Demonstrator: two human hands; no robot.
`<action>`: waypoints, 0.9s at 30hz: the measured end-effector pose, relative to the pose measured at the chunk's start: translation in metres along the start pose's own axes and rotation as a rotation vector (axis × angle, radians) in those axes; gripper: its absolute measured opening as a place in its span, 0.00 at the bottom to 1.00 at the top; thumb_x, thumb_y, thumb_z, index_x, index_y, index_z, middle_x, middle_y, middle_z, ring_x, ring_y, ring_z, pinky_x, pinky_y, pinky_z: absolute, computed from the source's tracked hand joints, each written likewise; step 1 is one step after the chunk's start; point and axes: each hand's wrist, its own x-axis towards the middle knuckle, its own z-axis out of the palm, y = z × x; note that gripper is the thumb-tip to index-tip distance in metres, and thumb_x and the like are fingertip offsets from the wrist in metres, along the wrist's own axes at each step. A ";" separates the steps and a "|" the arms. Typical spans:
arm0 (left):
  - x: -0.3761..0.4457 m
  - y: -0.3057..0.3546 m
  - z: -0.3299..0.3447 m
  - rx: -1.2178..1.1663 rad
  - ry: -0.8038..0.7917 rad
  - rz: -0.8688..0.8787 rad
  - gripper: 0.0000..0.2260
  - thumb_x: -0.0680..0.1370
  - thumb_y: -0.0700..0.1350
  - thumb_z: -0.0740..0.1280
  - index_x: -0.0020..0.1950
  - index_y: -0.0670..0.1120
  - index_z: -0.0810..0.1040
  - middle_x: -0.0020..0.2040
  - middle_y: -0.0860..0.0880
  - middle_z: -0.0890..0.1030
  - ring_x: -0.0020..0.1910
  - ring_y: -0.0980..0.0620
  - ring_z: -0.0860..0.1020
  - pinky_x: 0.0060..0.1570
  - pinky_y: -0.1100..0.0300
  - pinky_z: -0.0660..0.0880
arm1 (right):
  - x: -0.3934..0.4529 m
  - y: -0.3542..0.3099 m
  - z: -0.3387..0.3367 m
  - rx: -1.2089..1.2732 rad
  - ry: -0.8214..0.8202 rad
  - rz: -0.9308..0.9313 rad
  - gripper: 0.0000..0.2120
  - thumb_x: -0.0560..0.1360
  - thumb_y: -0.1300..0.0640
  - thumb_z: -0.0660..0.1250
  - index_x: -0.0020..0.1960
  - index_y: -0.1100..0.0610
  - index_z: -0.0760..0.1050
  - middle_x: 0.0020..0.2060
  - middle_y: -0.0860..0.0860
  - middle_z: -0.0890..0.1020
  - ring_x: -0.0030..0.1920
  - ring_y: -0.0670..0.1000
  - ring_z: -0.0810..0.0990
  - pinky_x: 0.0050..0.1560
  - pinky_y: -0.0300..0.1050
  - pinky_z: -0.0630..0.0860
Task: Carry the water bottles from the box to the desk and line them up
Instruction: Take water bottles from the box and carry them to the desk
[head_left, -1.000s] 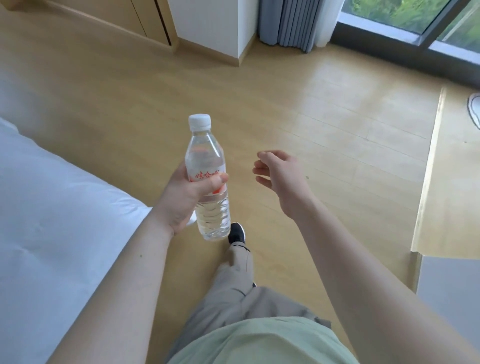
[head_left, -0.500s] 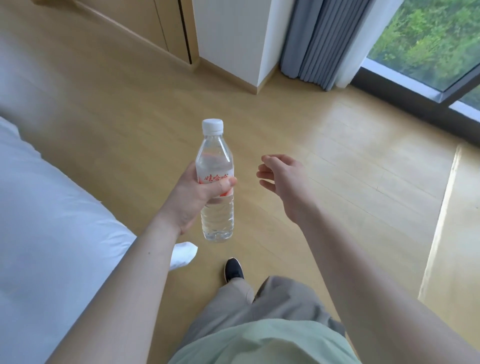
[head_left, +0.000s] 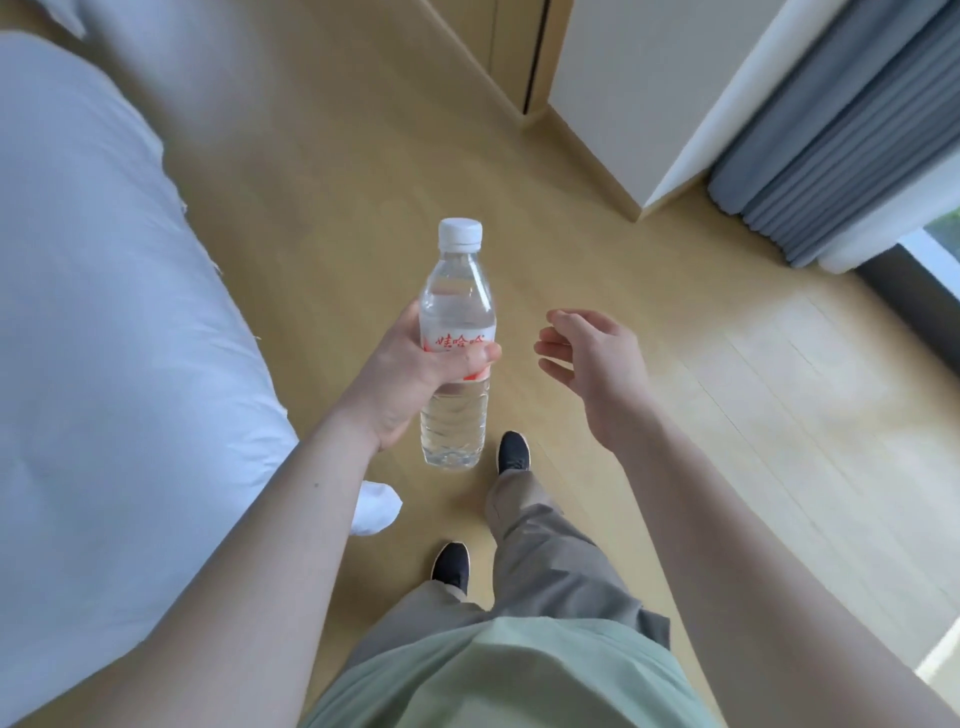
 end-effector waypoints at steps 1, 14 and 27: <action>0.010 0.003 -0.003 -0.009 0.031 0.003 0.29 0.64 0.52 0.80 0.61 0.44 0.77 0.44 0.53 0.83 0.45 0.53 0.82 0.47 0.60 0.79 | 0.014 -0.008 0.006 -0.018 -0.031 0.002 0.07 0.78 0.56 0.66 0.52 0.56 0.81 0.41 0.49 0.84 0.42 0.47 0.84 0.49 0.44 0.82; 0.117 0.060 -0.016 -0.083 0.366 -0.008 0.29 0.64 0.53 0.80 0.61 0.46 0.79 0.47 0.50 0.84 0.47 0.50 0.83 0.48 0.55 0.79 | 0.151 -0.114 0.062 -0.162 -0.327 -0.027 0.06 0.78 0.56 0.65 0.50 0.55 0.80 0.40 0.47 0.83 0.41 0.46 0.84 0.50 0.44 0.83; 0.207 0.087 -0.061 -0.080 0.405 -0.016 0.30 0.64 0.52 0.80 0.63 0.43 0.79 0.47 0.50 0.84 0.47 0.50 0.83 0.49 0.54 0.79 | 0.240 -0.160 0.110 -0.189 -0.346 -0.003 0.06 0.79 0.57 0.65 0.50 0.54 0.80 0.41 0.48 0.82 0.44 0.47 0.83 0.54 0.48 0.82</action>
